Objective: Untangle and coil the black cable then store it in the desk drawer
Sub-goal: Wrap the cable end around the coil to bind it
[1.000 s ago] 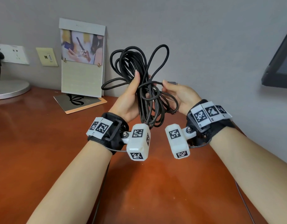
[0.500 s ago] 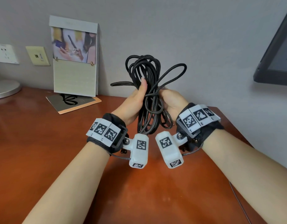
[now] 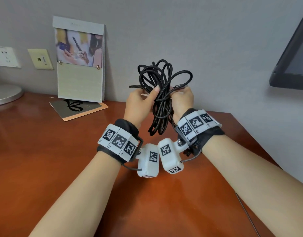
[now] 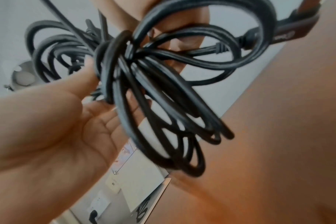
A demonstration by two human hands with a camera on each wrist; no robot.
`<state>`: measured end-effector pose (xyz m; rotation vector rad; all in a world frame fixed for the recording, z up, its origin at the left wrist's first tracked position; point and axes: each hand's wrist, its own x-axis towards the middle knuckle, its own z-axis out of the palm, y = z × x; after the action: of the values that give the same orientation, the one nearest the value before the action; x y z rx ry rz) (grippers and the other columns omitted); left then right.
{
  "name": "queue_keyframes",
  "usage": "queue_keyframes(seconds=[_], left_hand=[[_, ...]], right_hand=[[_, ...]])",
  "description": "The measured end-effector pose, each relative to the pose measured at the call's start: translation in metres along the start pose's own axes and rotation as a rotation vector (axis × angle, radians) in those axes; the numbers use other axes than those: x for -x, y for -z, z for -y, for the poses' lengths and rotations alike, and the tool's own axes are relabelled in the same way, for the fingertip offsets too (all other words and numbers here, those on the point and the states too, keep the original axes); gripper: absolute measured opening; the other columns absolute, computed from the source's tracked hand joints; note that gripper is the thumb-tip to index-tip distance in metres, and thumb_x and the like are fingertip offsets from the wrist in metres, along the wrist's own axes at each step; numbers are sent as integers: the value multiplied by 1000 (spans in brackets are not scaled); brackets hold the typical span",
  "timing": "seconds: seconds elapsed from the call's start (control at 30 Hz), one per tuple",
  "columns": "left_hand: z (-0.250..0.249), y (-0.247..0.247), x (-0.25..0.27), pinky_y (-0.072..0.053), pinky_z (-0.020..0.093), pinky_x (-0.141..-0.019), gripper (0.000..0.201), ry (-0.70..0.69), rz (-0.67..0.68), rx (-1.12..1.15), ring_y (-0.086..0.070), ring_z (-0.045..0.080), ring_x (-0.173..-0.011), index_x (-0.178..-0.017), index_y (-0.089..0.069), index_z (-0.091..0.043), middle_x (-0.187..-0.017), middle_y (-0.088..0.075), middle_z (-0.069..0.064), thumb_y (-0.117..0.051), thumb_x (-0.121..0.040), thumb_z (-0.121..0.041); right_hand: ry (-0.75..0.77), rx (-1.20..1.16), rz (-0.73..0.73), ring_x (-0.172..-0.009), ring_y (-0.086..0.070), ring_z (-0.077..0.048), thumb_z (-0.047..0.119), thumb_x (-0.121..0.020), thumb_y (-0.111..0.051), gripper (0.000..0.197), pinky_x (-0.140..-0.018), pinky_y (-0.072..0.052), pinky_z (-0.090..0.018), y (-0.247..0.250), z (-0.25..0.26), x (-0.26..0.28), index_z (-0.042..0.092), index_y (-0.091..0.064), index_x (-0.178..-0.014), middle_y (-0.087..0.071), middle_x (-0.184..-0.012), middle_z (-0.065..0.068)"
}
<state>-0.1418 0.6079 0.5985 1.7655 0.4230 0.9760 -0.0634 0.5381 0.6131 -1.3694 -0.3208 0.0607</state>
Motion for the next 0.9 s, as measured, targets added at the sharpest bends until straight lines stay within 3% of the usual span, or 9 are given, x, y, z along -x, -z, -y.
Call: queue_keyframes(seconds=[0.07,0.17,0.27,0.37,0.43,0.5,0.63,0.73,0.9], left_hand=[[-6,0,2,-58,40,-78,39,85,80,106,-67,31,-82,-92,-62,0,-83,-66,12,-58,-91,-38],[-14,0,4,-57,25,-75,11,230,233,294,-67,20,-80,-89,-57,-8,-87,-67,8,-55,-95,-18],[-15,-2,7,-52,27,-90,5,302,315,461,-66,14,-83,-96,-55,-7,-92,-67,7,-52,-94,-4],[-8,-9,7,-52,23,-84,21,299,224,523,-66,13,-82,-114,-56,1,-93,-68,8,-50,-95,-5],[-6,-12,7,-54,19,-70,18,278,163,501,-65,7,-65,-101,-63,-1,-73,-70,0,-48,-97,-11],[-4,-11,7,-52,18,-63,19,269,119,526,-65,4,-60,-99,-63,-6,-71,-69,-2,-45,-99,-13],[-5,1,2,-51,24,-75,29,274,167,604,-65,11,-78,-115,-59,-4,-89,-67,3,-40,-101,-19],[-9,9,1,-52,30,-89,34,238,314,604,-66,18,-98,-119,-59,-8,-107,-68,6,-48,-95,-30],[-3,11,1,-54,19,-68,25,163,206,448,-70,8,-77,-107,-55,-9,-95,-67,3,-65,-85,-7]], right_hand=[[38,39,-32,-82,-65,-26,3,-86,-57,15,-84,-54,-45,1,3,-2,16,-51,-81,-63,-81,-6],[107,101,-67,-80,-66,-29,6,-85,-59,26,-80,-55,-47,6,7,-5,23,-45,-71,-63,-74,-3],[131,144,-85,-76,-64,-26,9,-85,-62,22,-80,-54,-46,10,12,-8,21,-46,-74,-60,-72,0],[141,113,-46,-73,-65,-26,11,-83,-64,23,-78,-55,-48,8,14,-5,20,-47,-70,-61,-70,0],[135,99,-10,-73,-68,-28,11,-83,-65,25,-78,-56,-48,8,13,-4,20,-47,-68,-63,-68,-1],[85,25,47,-71,-69,-25,8,-85,-64,25,-77,-58,-40,10,13,-2,15,-47,-69,-64,-70,-5],[66,-129,187,-67,-67,-14,0,-88,-61,24,-65,-56,-18,14,24,5,10,-46,-71,-63,-76,-10],[54,-136,260,-66,-66,-14,1,-86,-64,23,-67,-57,-21,16,33,10,10,-50,-70,-64,-76,-10],[29,-79,396,-81,-70,-16,9,-87,-65,10,-73,-57,-20,21,31,16,11,-58,-79,-69,-90,-12]])
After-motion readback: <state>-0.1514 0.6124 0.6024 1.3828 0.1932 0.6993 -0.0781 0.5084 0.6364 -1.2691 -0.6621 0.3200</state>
